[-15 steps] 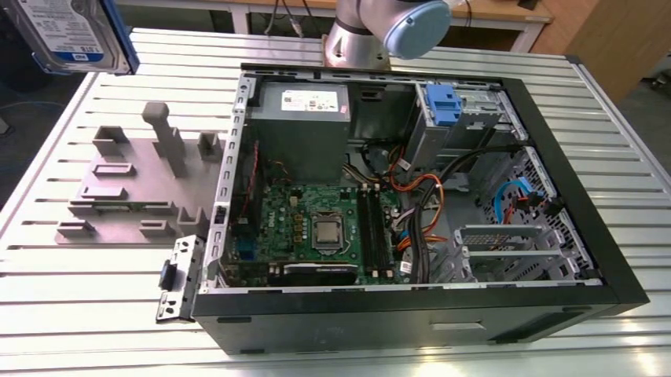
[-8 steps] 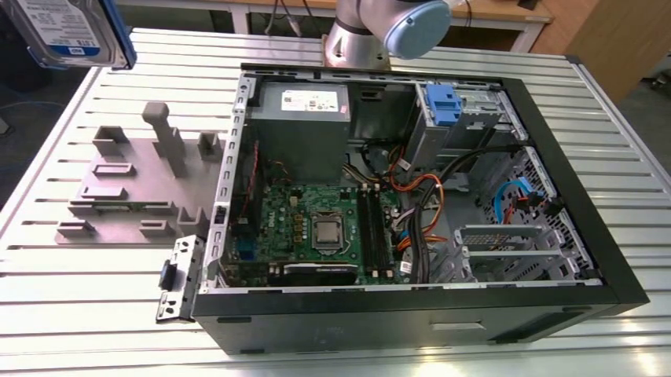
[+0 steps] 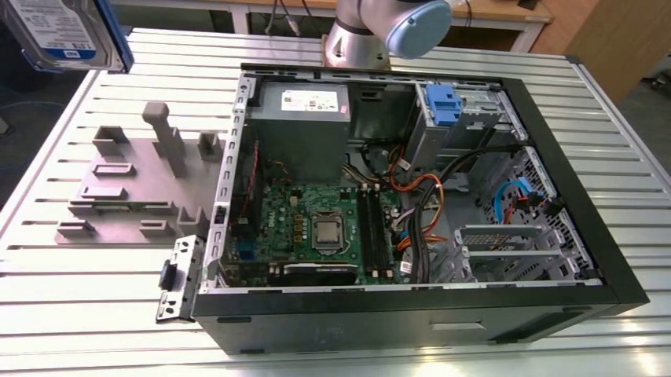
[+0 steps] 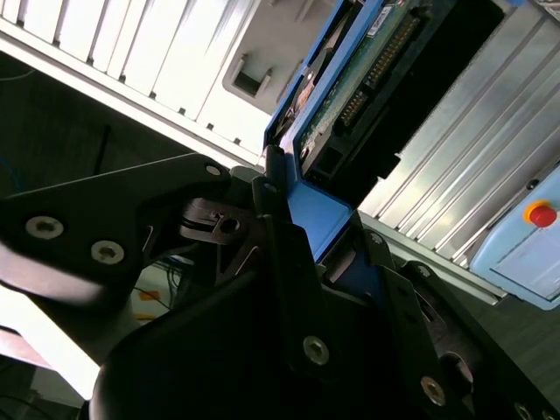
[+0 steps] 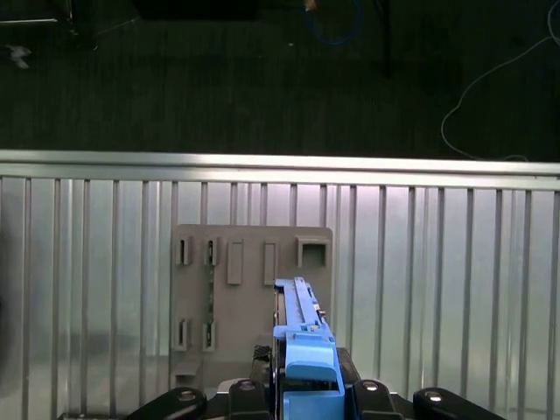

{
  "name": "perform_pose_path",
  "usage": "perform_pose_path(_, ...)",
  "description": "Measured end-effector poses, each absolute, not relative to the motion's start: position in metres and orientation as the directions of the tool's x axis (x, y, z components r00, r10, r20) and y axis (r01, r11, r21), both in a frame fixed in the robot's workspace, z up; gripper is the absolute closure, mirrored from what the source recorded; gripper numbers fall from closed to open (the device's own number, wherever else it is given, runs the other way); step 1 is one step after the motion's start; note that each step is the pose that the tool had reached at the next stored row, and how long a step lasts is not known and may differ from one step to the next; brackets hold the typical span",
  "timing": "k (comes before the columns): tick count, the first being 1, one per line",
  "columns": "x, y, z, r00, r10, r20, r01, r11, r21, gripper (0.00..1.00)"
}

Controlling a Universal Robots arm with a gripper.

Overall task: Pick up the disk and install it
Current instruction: 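Pick up the disk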

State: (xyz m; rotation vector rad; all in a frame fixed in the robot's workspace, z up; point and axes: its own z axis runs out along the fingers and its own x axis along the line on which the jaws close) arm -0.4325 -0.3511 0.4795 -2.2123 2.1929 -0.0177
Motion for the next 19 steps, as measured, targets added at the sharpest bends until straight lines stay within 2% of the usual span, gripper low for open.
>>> perform_pose_path(19,-0.392,-0.358,0.48,0.009,-1.0,-0.011,-1.0,-0.009,-0.027,0.64)
